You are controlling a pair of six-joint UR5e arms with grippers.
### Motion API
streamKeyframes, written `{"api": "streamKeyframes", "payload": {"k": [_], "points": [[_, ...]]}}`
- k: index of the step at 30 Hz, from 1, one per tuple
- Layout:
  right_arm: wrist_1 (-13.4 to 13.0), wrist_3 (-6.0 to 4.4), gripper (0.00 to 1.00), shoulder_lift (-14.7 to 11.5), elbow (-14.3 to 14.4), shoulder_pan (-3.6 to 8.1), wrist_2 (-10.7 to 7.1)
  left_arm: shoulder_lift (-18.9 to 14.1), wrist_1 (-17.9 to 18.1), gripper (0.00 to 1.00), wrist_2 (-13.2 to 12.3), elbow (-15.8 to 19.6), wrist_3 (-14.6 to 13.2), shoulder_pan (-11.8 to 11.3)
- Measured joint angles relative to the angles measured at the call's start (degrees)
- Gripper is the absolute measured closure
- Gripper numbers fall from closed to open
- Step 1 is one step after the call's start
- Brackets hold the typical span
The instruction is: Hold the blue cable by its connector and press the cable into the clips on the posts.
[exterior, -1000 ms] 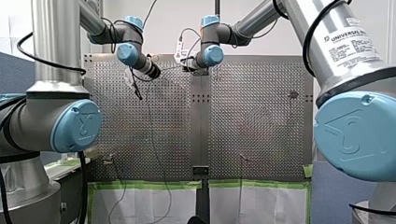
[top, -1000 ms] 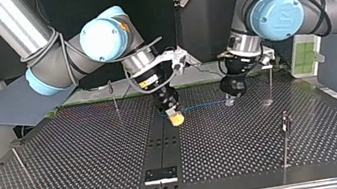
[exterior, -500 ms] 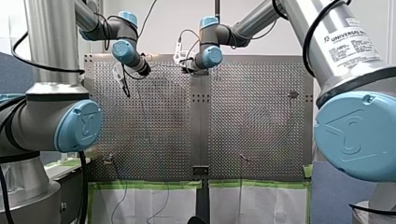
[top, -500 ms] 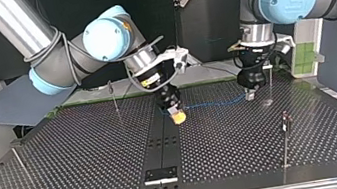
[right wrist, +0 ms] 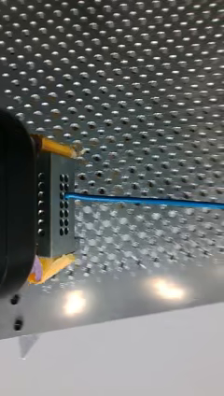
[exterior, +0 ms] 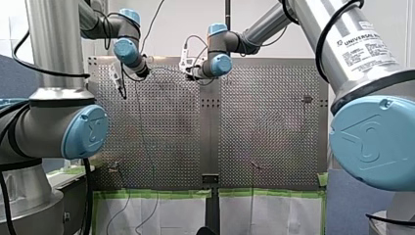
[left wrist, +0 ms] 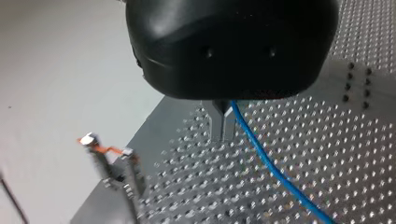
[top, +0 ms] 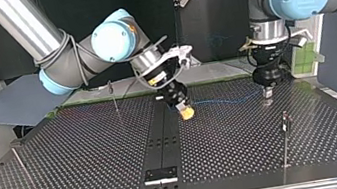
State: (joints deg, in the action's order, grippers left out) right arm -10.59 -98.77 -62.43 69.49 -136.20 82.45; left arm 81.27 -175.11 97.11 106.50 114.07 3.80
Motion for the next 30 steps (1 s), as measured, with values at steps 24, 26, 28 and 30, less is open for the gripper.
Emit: {"api": "streamKeyframes", "payload": {"k": [24,26,28,30], "points": [[-0.4,-1.13,1.00,0.0,-3.5,-0.84,-3.97,-1.5,3.9,1.00,0.8,-0.3,3.1,-5.7],[-0.4,-1.46,1.00,0.0,-3.8,-0.76,-3.97,-1.4,4.8,1.00,0.8,-0.6,3.4,-6.2],[-0.4,-1.68,1.00,0.0,-4.0,-0.65,-3.96,-1.3,5.7,1.00,0.6,-0.7,3.6,-6.6],[-0.4,-1.79,1.00,0.1,-4.1,-0.53,-3.96,-1.1,6.6,1.00,0.3,-0.8,4.1,-7.0]]}}
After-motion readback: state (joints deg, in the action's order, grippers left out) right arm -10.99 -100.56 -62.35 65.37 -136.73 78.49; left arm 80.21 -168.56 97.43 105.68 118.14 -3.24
